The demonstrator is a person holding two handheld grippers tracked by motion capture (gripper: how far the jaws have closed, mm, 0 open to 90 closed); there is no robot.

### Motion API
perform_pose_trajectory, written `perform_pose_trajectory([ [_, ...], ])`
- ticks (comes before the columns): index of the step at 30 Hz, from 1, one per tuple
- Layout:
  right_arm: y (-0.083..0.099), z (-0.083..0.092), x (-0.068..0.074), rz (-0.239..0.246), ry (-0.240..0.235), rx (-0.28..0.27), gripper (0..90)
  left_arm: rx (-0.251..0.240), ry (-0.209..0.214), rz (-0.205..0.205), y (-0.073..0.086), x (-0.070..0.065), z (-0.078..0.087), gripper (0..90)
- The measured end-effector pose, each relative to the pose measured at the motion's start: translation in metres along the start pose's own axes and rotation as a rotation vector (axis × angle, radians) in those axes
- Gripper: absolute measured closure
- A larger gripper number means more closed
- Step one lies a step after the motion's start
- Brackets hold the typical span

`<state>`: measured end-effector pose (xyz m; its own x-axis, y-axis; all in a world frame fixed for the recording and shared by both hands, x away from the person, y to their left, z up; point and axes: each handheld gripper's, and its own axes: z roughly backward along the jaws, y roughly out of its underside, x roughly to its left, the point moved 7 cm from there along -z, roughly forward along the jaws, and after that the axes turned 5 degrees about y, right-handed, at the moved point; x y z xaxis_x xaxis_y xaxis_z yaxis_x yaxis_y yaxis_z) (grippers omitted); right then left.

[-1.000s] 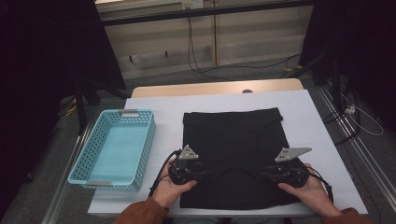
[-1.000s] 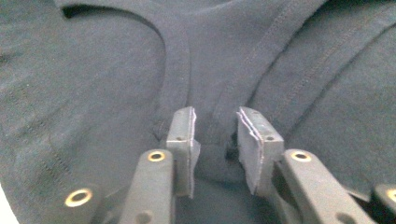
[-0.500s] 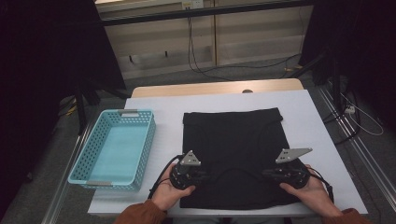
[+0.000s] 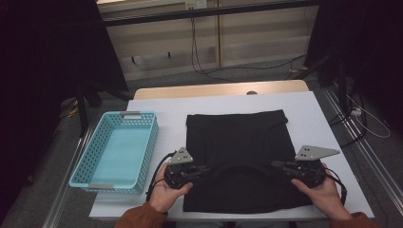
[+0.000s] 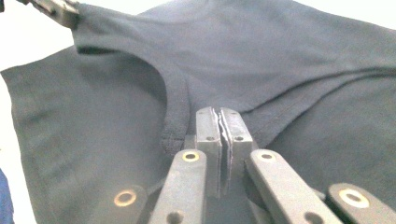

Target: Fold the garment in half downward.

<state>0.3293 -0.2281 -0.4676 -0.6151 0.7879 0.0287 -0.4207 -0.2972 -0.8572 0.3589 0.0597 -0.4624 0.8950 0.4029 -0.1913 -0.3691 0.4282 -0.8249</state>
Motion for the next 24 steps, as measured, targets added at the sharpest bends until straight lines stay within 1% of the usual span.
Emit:
perform_pose_trajectory([
  [2,-0.004,0.004,-0.001,-0.004,0.000,-0.026,87.9,-0.025,-0.003,-0.001,-0.005,0.000,0.004,84.2],
  [5,-0.011,0.010,0.000,-0.007,-0.002,-0.060,88.0,-0.040,-0.004,-0.007,-0.008,-0.002,0.006,84.4],
  [7,-0.015,0.013,0.001,-0.002,0.004,-0.073,88.0,-0.051,0.004,-0.013,-0.011,-0.006,0.007,84.4],
  [8,-0.017,0.016,0.002,0.002,-0.003,-0.077,88.1,-0.052,0.008,-0.016,-0.012,-0.008,0.008,84.4],
  [9,-0.018,0.017,0.002,0.004,0.000,-0.082,88.1,-0.055,0.009,-0.020,-0.013,-0.010,0.008,84.4],
  [10,-0.019,0.019,0.002,0.003,0.000,-0.086,88.1,-0.060,0.009,-0.018,-0.013,-0.011,0.008,84.4],
  [12,-0.019,0.021,0.002,0.007,0.003,-0.088,88.1,-0.061,0.010,-0.023,-0.013,-0.013,0.008,84.4],
  [16,-0.016,0.024,0.003,0.005,0.002,-0.083,88.2,-0.056,0.008,-0.014,-0.010,-0.015,0.010,84.5],
  [20,-0.012,0.026,0.008,0.014,-0.002,-0.068,88.3,-0.042,0.014,-0.007,-0.003,-0.016,0.009,84.5],
  [24,-0.006,0.028,0.014,0.023,-0.009,-0.054,88.3,-0.044,0.020,-0.016,-0.001,-0.020,0.010,84.5],
])
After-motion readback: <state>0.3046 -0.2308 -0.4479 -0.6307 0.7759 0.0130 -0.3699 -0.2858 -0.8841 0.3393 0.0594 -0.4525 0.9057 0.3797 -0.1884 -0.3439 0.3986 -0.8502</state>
